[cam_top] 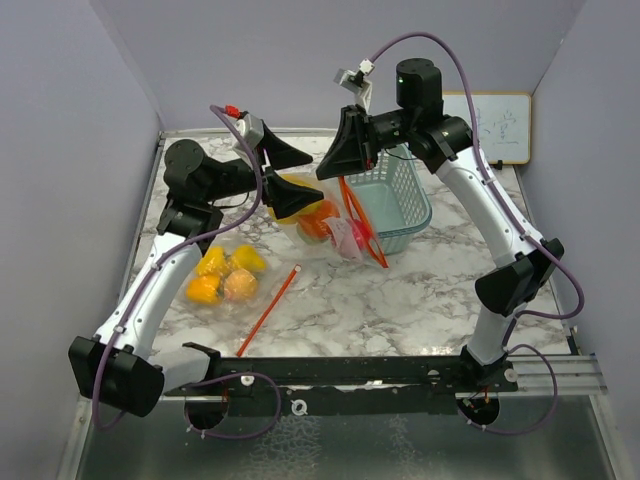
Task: Place the food in the zip-top bag and seal the zipper
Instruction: Zip the zipper food storage bag at the center of the board.
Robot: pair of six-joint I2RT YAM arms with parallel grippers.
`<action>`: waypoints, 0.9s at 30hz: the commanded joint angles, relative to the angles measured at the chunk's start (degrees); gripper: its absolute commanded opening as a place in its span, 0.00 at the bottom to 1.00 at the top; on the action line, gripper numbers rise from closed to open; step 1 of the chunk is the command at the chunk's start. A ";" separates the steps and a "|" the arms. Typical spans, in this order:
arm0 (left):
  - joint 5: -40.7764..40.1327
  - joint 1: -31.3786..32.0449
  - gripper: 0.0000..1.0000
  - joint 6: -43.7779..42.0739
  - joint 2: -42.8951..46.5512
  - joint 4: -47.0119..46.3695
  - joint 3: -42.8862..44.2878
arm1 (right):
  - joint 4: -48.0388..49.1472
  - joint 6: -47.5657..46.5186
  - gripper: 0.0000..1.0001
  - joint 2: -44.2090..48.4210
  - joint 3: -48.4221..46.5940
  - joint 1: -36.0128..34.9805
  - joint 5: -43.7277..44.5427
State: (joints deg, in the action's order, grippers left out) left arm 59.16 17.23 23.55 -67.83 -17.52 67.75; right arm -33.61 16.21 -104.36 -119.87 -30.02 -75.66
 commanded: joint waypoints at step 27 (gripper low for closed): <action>-4.56 5.18 0.00 -1.77 -6.57 3.16 3.17 | -1.29 -1.33 0.26 1.69 -4.27 -0.35 4.46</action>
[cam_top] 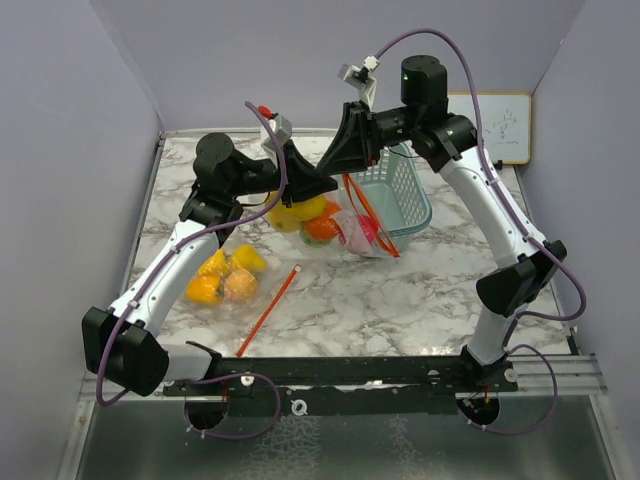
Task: Place the food in the zip-top bag and seal the zipper
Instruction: Zip the zipper food storage bag at the center of the board.
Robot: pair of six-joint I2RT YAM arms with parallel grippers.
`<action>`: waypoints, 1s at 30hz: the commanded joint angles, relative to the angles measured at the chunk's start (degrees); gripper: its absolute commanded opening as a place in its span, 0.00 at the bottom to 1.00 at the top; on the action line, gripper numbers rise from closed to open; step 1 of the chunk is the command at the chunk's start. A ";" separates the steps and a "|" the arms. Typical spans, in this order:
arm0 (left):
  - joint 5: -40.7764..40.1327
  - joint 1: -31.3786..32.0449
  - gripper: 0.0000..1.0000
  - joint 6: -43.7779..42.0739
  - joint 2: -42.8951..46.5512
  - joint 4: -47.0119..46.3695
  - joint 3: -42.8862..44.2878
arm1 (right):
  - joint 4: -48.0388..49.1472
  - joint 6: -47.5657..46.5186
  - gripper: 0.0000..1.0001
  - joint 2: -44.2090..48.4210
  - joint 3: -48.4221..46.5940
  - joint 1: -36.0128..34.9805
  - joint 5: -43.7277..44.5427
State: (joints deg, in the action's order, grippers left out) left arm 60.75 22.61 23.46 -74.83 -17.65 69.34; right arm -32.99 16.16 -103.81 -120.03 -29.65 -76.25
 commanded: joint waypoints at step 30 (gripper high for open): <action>-11.93 -1.61 0.00 0.07 4.59 5.62 2.43 | 5.47 -3.85 0.61 5.59 1.39 4.34 14.34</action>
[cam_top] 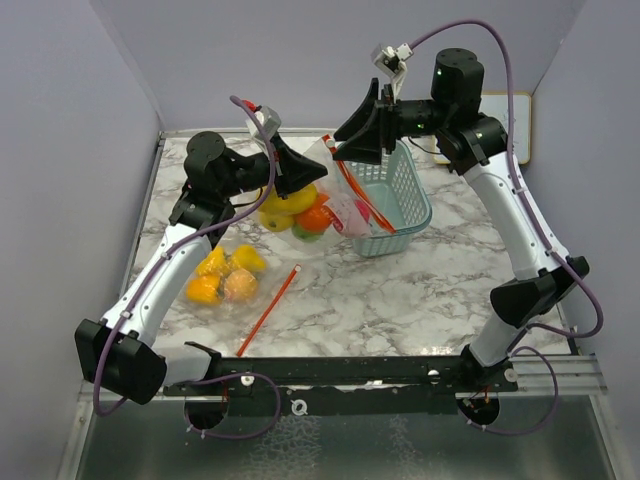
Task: Place the food in the zip-top bag and seal the zipper
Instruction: Zip the zipper food storage bag at the center of the board.
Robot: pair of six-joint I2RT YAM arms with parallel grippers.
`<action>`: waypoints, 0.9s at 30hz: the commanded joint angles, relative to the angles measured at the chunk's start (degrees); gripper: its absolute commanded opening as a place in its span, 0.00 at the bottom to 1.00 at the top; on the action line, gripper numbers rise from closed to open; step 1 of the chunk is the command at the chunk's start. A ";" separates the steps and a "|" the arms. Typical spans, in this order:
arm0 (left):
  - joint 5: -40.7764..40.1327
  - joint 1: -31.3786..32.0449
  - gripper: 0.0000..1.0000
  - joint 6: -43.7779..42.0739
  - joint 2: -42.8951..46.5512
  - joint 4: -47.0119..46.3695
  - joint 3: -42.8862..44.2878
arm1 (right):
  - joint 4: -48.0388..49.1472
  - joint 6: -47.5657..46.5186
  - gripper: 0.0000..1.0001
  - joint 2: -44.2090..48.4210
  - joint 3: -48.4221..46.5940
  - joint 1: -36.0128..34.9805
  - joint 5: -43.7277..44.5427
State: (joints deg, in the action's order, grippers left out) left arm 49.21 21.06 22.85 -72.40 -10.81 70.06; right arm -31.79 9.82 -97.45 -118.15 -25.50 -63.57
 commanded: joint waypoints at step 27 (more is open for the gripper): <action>-0.73 -0.03 0.00 0.94 2.09 -1.64 1.05 | 9.87 13.02 0.35 -3.48 -0.23 0.18 -0.15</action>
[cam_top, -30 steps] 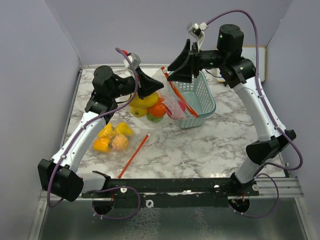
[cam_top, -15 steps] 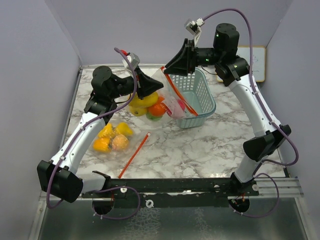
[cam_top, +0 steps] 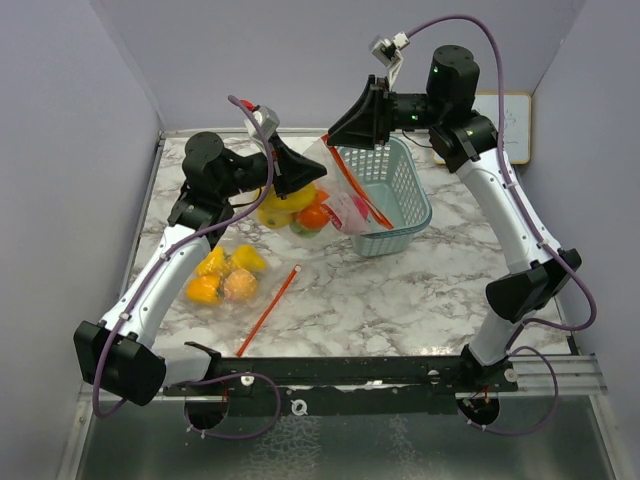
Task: Place the food in the zip-top bag and seal the zipper
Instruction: Zip the zipper food storage bag at the center of the board.
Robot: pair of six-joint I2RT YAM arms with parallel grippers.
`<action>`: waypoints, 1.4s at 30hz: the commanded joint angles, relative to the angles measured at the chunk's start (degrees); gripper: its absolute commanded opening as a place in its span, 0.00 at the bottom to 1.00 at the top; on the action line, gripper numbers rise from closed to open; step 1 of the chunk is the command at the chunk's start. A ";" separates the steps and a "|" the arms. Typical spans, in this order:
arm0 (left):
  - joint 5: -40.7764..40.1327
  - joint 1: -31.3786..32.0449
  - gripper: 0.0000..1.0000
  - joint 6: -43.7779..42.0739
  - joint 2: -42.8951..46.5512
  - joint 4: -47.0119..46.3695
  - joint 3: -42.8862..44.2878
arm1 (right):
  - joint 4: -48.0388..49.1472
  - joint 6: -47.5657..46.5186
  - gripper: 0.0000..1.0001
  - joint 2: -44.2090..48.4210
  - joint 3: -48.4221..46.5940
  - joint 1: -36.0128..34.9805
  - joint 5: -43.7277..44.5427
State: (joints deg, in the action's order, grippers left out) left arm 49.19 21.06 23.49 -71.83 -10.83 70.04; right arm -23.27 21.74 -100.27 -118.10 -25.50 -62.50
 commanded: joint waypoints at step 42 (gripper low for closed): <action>0.09 -1.81 0.00 0.11 1.11 -3.02 1.59 | 12.13 6.69 0.03 -1.19 2.13 1.33 -11.27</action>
State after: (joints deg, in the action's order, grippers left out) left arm 48.45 19.59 22.76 -70.83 -10.02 70.04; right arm -20.91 20.99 -100.84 -116.38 -24.51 -67.72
